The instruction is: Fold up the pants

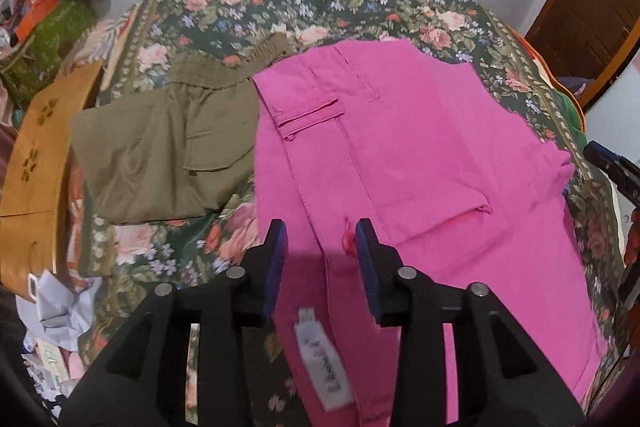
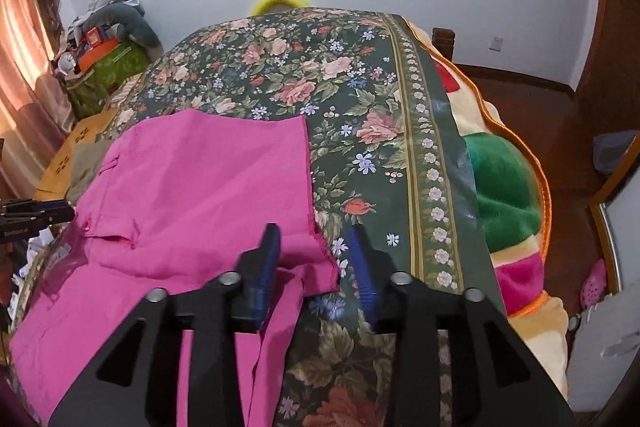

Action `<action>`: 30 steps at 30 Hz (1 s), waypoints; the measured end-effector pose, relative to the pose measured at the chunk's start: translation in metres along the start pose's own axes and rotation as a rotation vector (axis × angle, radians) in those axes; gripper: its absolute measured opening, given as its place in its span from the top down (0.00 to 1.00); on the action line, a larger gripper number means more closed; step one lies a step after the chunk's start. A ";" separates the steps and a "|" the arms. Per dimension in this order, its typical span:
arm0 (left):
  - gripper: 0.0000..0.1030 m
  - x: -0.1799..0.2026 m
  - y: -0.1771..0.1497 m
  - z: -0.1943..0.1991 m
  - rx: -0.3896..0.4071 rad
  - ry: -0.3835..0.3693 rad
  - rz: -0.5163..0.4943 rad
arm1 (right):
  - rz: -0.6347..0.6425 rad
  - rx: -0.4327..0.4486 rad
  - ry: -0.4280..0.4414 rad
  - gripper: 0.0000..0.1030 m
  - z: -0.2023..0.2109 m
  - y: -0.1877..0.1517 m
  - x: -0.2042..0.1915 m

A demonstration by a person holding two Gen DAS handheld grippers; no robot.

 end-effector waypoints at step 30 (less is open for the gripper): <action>0.92 0.014 0.004 -0.014 0.066 0.141 -0.085 | 0.126 -0.111 0.004 0.95 -0.054 -0.017 -0.010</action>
Point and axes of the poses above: each gripper's, at about its wrist camera, not at the fingertips, and z roughly against the way its jaws point, x to its right, y to its top, the point moved 2 cm from there along -z, roughly the way its jaws point, and after that the axes turned 6 degrees about y, right-handed, at the moved point
